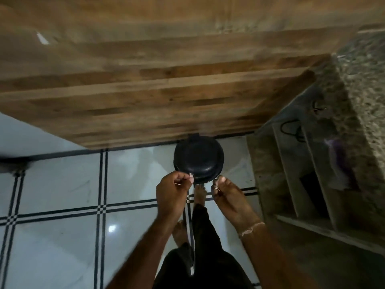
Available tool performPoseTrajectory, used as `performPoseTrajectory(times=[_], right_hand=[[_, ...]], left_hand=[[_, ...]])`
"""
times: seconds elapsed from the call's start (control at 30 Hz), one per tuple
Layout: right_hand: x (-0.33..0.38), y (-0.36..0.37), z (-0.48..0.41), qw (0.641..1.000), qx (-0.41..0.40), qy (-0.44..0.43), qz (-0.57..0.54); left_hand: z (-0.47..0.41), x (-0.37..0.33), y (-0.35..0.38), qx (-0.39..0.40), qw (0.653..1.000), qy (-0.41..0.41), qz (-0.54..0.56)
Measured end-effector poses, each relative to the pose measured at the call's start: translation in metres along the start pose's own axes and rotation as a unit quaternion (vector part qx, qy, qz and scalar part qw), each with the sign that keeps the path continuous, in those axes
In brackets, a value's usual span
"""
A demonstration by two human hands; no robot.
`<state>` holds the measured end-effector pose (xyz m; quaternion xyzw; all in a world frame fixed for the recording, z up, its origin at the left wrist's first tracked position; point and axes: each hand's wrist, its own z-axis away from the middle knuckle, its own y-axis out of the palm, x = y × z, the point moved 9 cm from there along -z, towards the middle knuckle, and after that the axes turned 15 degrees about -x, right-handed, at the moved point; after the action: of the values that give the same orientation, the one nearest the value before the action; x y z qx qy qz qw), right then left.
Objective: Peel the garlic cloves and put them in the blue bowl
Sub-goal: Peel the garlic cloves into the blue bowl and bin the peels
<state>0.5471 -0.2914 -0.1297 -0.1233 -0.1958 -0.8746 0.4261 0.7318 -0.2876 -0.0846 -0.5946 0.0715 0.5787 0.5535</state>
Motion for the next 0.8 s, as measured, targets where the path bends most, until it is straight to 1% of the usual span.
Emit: performPoseTrajectory(times=[0.13,0.27,0.37,0.43,0.5,0.57,0.6,0.7,0.73,0.8], right_hand=[[-0.014,-0.004,-0.09,0.999,-0.036,0.02,0.004],[-0.039,-0.017,-0.194,0.993,-0.101,0.06,0.001],[-0.052,-0.015,-0.275,0.99,-0.134,0.033,0.008],[-0.059,-0.009,-0.322,0.99,-0.132,0.033,0.046],[-0.066,-0.011,-0.363,0.98,-0.15,0.061,0.115],[-0.07,-0.013,-0.39,0.971,-0.159,0.075,0.16],[-0.069,-0.014,-0.399,0.968,-0.167,0.064,0.174],[-0.069,-0.015,-0.407,0.965,-0.163,0.05,0.202],[-0.065,-0.016,-0.406,0.964,-0.172,0.032,0.202],[-0.049,-0.015,-0.406,0.958,-0.186,-0.05,0.21]], left_hand=[[-0.037,0.065,0.071,0.043,0.995,-0.088,-0.008],[-0.076,0.132,0.151,0.067,0.977,-0.197,-0.04],[-0.118,0.178,0.216,0.065,0.958,-0.271,-0.062],[-0.144,0.204,0.253,0.074,0.952,-0.286,-0.077],[-0.163,0.221,0.273,0.065,0.95,-0.295,-0.085],[-0.176,0.229,0.282,0.032,0.951,-0.305,-0.042],[-0.18,0.23,0.285,0.027,0.95,-0.307,-0.036],[-0.182,0.244,0.291,0.034,0.943,-0.326,-0.064],[-0.182,0.246,0.293,0.035,0.939,-0.34,-0.046],[-0.177,0.245,0.304,0.059,0.923,-0.379,0.017]])
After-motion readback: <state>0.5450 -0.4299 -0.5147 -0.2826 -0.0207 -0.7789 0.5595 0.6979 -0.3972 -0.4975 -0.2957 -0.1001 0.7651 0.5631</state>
